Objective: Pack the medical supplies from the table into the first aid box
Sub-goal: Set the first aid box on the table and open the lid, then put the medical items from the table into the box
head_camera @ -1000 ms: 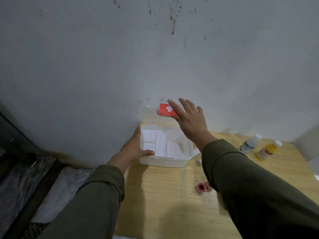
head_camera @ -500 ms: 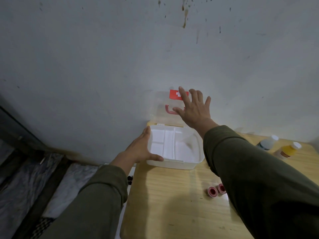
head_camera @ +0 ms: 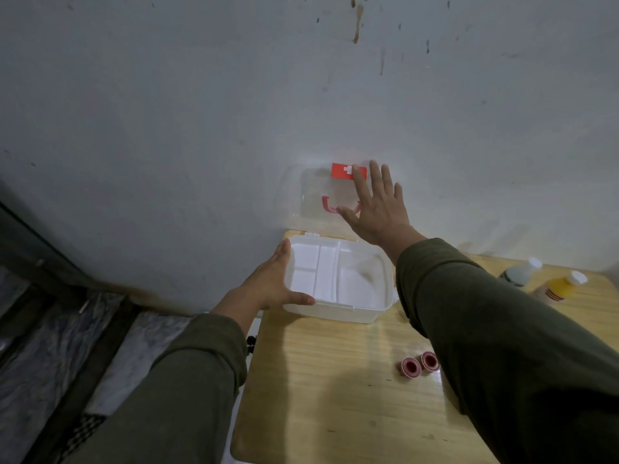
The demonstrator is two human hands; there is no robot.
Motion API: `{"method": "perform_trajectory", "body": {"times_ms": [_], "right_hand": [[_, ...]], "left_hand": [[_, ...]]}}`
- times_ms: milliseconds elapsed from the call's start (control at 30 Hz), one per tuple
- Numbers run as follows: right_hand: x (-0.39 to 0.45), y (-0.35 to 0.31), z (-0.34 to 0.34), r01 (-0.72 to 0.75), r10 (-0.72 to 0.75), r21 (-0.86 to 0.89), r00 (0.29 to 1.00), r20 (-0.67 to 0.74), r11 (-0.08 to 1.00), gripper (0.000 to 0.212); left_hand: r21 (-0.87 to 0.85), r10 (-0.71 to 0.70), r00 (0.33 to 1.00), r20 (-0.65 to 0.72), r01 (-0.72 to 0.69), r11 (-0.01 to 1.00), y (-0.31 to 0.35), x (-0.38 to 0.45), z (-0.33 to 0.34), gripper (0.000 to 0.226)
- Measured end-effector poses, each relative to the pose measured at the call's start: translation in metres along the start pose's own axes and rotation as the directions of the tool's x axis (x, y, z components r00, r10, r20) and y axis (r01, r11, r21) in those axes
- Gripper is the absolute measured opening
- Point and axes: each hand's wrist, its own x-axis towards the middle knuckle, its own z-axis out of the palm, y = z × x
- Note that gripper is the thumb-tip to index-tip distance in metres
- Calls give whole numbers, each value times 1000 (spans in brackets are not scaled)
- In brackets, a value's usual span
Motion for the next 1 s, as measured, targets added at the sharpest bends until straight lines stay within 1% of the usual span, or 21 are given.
{"method": "perform_trajectory", "body": {"times_ms": [100, 300, 433, 600, 833, 900, 1000], "right_hand": [[-8, 1, 2, 3, -3, -10, 1000, -12, 1000, 77], [-26, 11, -5, 4, -4, 9, 999, -36, 1000, 69], [-49, 22, -20, -6, 8, 33, 998, -66, 999, 66], [-84, 40, -38, -47, 53, 72, 995, -90, 996, 66], [-159, 77, -54, -151, 162, 134, 983, -81, 980, 65], [-178, 91, -54, -189, 200, 138, 977, -73, 972, 64], [-203, 110, -52, -265, 276, 155, 960, -50, 952, 65]], "left_hand": [[8, 4, 1000, -11, -4, 1000, 2, -2, 0, 128], [60, -3, 999, -45, 6, 998, 9, -7, -1, 127], [61, 14, 994, -106, -7, 998, 26, -18, -4, 125], [69, 77, 982, -174, -66, 995, 64, -31, -2, 121], [98, 241, 942, -232, -224, 970, 131, -46, 9, 107], [115, 282, 932, -229, -262, 958, 151, -46, 14, 106], [145, 322, 928, -189, -298, 943, 177, -44, 28, 103]]}}
